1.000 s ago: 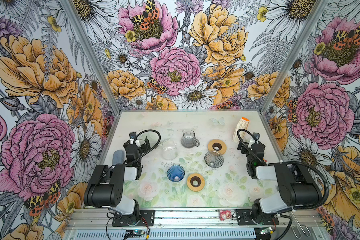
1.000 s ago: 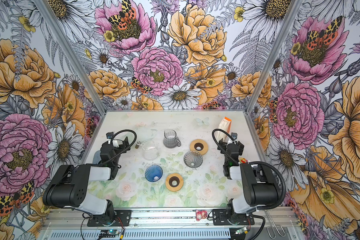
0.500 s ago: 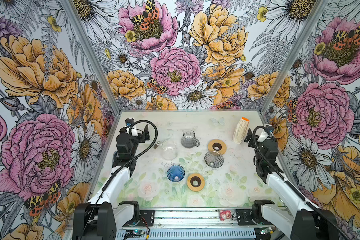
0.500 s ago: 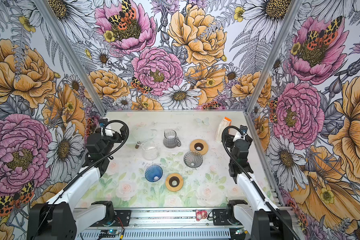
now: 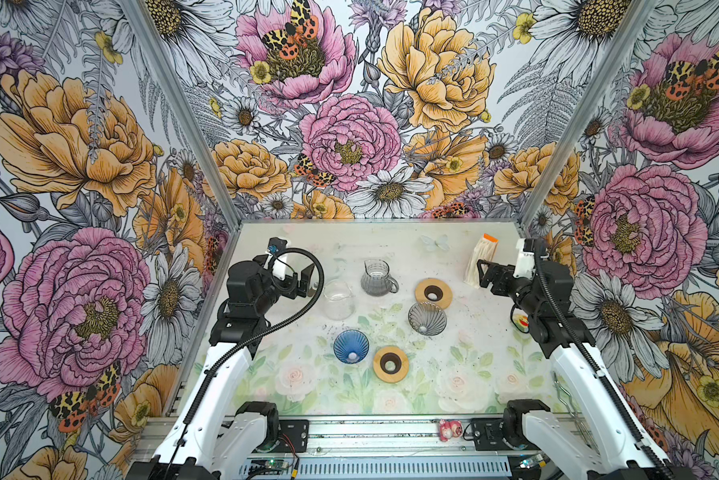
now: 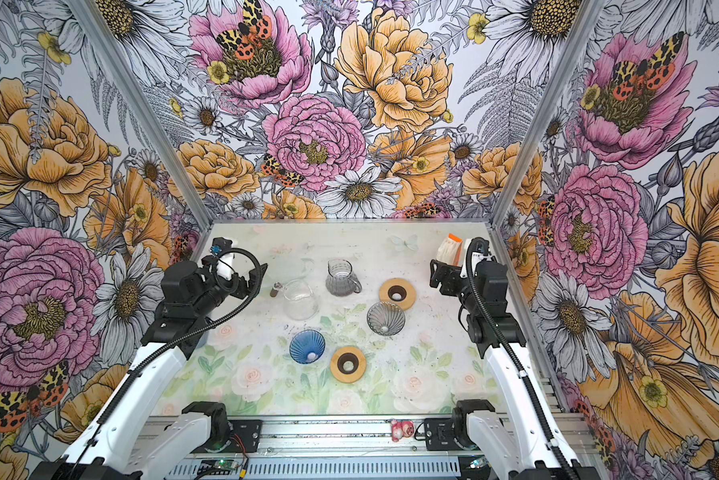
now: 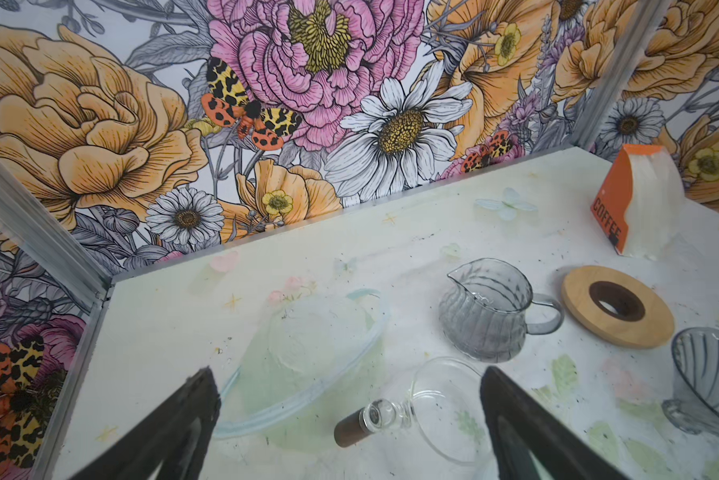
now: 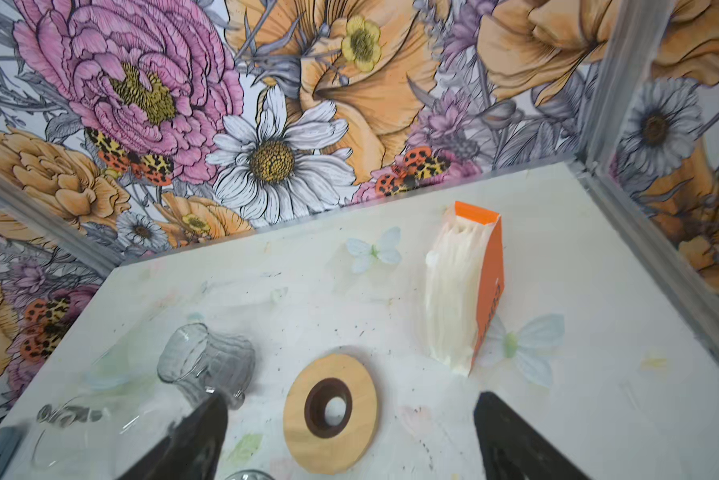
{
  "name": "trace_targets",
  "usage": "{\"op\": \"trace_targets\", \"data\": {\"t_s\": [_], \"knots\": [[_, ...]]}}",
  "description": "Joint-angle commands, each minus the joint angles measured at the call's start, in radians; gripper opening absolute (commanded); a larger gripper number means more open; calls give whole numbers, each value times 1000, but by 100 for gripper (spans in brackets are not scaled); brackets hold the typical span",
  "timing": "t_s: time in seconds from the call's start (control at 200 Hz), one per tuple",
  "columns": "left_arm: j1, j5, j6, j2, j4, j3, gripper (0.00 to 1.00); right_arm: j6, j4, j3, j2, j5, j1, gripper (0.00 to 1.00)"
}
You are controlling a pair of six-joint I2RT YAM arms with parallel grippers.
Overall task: Place the coffee filter in the dripper
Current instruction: 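Raise both arms and move the right gripper toward the nearer wooden stand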
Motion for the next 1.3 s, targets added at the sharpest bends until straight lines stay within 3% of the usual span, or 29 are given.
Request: {"op": "trace_targets", "data": {"t_s": [0.0,0.44,0.881,1.296], "knots": [[-7,33,48,-32,-102,-7,99,44,-167,56,1,-126,27,94],[-62,142,72,-47,-123,-91,99,121,-359,25,-7,-176,222,85],[-106,147,119,-42,-138,-122,99,264,-328,-118,-34,-57,538,82],[-108,150,143,-32,-160,-120,99,358,-176,-209,41,9,726,82]]}}
